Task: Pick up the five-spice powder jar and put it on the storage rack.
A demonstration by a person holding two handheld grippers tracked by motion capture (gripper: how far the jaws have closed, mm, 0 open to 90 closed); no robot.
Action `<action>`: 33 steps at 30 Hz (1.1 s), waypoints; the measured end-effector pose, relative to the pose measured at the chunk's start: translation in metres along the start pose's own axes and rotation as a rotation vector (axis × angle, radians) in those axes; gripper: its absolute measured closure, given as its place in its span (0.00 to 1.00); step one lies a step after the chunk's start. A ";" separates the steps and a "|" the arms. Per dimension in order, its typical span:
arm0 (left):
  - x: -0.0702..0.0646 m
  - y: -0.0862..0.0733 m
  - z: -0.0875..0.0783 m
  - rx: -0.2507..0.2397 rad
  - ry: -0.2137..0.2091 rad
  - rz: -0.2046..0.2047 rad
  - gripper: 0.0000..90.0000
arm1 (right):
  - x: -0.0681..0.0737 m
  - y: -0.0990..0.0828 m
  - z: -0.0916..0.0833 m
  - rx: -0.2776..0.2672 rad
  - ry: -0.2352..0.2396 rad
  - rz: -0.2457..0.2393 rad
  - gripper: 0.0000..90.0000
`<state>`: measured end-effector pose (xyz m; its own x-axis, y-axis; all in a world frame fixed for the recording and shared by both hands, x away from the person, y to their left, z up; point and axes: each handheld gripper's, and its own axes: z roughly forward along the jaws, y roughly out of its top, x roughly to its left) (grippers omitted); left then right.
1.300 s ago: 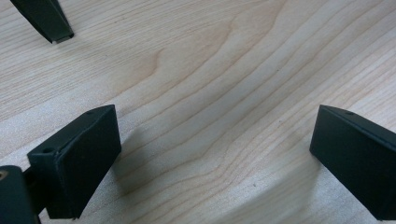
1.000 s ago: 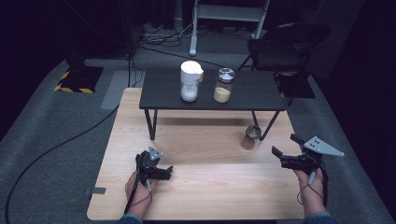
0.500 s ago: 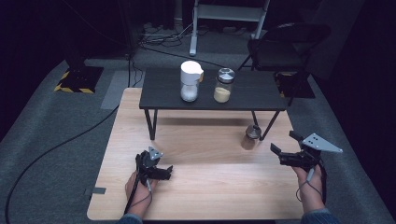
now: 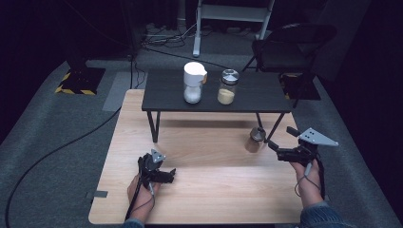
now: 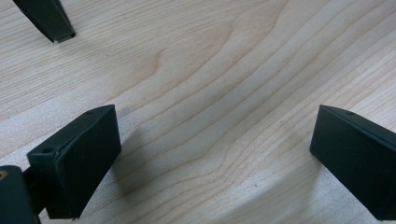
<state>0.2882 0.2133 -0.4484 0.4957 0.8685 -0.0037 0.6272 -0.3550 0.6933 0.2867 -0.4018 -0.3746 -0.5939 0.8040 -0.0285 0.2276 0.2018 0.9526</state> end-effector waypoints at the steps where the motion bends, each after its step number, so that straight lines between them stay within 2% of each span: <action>1: 0.000 0.000 0.000 0.000 0.000 0.000 0.02 | 0.000 0.001 0.003 0.001 0.003 -0.002 0.02; 14: -0.001 -0.001 0.000 -0.001 0.004 -0.003 0.02 | -0.004 0.013 0.035 0.033 0.034 -0.020 0.03; 18: -0.001 -0.001 0.000 -0.001 0.005 -0.003 0.02 | -0.004 0.013 0.045 0.056 0.021 -0.023 0.03; 22: -0.001 -0.001 0.000 -0.001 0.004 -0.004 0.02 | -0.008 0.011 0.055 0.091 0.012 0.000 0.04; 24: -0.001 -0.001 0.000 -0.001 0.004 -0.004 0.02 | -0.008 0.007 0.059 0.097 0.002 0.001 0.06; 33: -0.001 -0.001 0.000 -0.001 0.004 -0.004 0.02 | -0.009 -0.011 0.075 0.165 -0.016 0.014 0.07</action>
<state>0.2870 0.2127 -0.4486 0.4904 0.8715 -0.0034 0.6287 -0.3511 0.6939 0.3477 -0.3692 -0.4081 -0.5779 0.8158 -0.0220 0.3600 0.2790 0.8902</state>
